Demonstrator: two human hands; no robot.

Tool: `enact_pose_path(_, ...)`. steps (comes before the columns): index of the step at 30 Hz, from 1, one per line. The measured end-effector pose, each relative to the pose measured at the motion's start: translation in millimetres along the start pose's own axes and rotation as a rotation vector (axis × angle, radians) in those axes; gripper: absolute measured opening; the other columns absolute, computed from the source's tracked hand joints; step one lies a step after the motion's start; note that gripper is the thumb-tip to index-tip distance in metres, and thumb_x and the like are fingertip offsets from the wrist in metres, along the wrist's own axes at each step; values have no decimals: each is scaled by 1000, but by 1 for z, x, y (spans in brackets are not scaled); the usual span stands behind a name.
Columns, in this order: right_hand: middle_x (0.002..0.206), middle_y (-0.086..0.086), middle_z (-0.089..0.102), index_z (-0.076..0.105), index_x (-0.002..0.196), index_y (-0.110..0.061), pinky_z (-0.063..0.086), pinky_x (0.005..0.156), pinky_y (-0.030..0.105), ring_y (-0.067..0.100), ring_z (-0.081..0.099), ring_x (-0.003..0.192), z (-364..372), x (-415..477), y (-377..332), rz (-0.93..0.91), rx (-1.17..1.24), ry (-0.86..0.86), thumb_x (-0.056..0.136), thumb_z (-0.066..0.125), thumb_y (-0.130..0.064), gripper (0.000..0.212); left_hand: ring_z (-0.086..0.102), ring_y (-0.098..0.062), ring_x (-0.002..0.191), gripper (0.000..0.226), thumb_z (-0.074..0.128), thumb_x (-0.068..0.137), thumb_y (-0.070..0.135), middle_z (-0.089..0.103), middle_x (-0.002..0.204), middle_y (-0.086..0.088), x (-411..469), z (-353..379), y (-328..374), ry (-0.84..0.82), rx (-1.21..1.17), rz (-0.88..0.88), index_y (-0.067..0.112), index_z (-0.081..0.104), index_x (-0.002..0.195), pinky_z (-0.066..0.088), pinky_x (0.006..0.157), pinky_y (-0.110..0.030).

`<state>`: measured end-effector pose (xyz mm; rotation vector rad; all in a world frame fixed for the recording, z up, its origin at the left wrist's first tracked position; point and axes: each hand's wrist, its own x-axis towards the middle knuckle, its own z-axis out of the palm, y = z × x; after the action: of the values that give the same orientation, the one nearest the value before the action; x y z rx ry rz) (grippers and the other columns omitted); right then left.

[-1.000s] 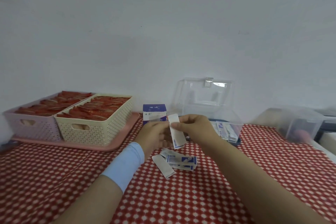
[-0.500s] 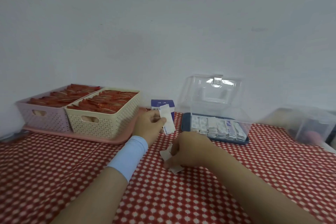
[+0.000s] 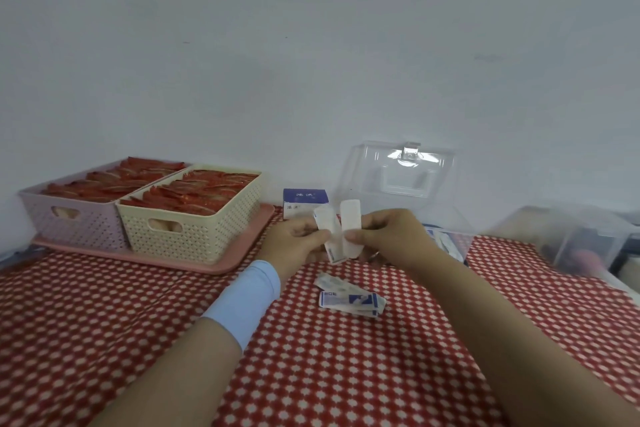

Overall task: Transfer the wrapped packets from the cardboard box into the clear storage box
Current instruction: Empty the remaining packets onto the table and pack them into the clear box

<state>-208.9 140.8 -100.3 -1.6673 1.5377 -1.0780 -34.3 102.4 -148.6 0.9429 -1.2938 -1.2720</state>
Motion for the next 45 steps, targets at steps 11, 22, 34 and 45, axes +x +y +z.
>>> enact_pose_path(11,90,-7,79,80,106,-23,59,75,29,19,75,82,-8,-5,1,-88,-55,-228,87,76,-25,19,73,-17,82,27,63,93,9,75,100,-10,-7,1,10,-256,-184,-180,4,64,120,57,62,-22)
enact_pose_path(22,105,-16,65,51,124,-36,54,82,26,4,65,90,5,0,3,-180,-246,-60,80,76,-53,53,58,-19,81,55,68,82,24,69,96,-9,-8,-3,10,-322,-233,-191,-4,57,128,51,66,-26)
enact_pose_path(34,108,-13,64,65,128,-29,47,79,17,5,59,94,10,-6,8,-97,-769,-577,83,79,-29,47,67,-34,104,12,63,94,9,73,94,-13,-10,-9,13,-74,-350,-138,14,73,91,48,102,-54)
enact_pose_path(45,87,-13,73,73,85,-31,52,75,19,4,69,83,-8,-1,7,-43,-443,-410,85,77,-28,5,67,-30,97,14,72,80,16,71,98,-14,-6,-13,8,-65,-365,-164,10,75,92,51,97,-51)
